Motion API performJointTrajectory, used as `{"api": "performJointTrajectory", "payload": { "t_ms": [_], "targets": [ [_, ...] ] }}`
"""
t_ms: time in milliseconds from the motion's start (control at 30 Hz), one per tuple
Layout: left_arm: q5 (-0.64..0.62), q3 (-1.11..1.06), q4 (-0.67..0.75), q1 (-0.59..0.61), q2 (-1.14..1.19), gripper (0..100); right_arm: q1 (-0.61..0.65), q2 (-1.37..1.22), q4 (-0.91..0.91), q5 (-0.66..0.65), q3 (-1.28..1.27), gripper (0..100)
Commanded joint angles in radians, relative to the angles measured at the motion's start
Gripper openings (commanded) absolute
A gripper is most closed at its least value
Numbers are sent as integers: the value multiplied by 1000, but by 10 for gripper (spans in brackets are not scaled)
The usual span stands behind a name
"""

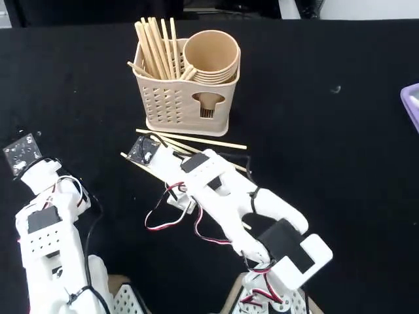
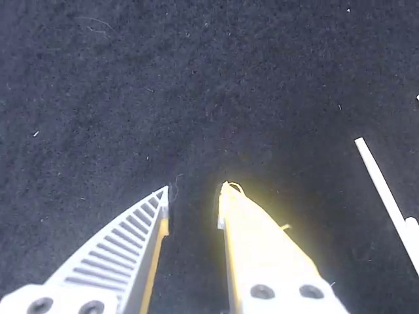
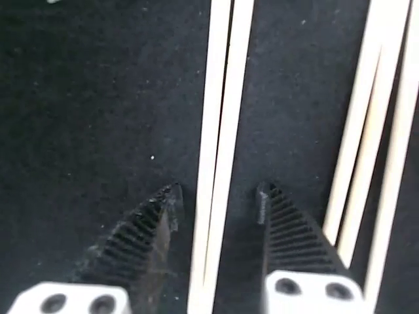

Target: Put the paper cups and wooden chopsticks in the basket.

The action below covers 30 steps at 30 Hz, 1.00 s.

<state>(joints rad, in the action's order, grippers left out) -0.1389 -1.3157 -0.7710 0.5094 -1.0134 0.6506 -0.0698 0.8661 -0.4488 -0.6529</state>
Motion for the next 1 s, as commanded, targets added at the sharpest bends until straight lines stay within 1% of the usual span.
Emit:
{"api": "performJointTrajectory", "payload": {
  "t_ms": [0, 100, 167, 267, 333, 433, 600, 700, 800, 900, 967],
  "targets": [
    [-8, 22, 15, 4, -18, 134, 25, -24, 41, -64, 47, 123],
    [-8, 22, 15, 5, -18, 134, 25, -59, 109, -98, 76, 79],
    [-8, 22, 15, 5, -18, 134, 20, -81, 123, -97, 93, 11],
    [-8, 22, 15, 5, -18, 134, 18, -85, 126, -95, 101, 9],
    [-8, 22, 15, 7, -18, 133, 18, -59, 129, -69, 108, 11],
    [-8, 22, 15, 7, -18, 133, 18, 73, 175, -48, 111, 11],
    [-9, 24, 15, 7, -18, 133, 17, 418, 282, -48, 113, 10],
    [-9, 24, 15, 7, -18, 133, 17, 618, 293, -46, 113, 10],
    [-9, 24, 15, 5, -18, 133, 17, 792, 218, -25, 113, 11],
    [-9, 24, 15, 4, -18, 133, 17, 917, 46, 75, 104, 11],
    [-9, 22, 15, 2, -18, 133, 17, 951, -84, 133, 104, 11]
  ]
}}
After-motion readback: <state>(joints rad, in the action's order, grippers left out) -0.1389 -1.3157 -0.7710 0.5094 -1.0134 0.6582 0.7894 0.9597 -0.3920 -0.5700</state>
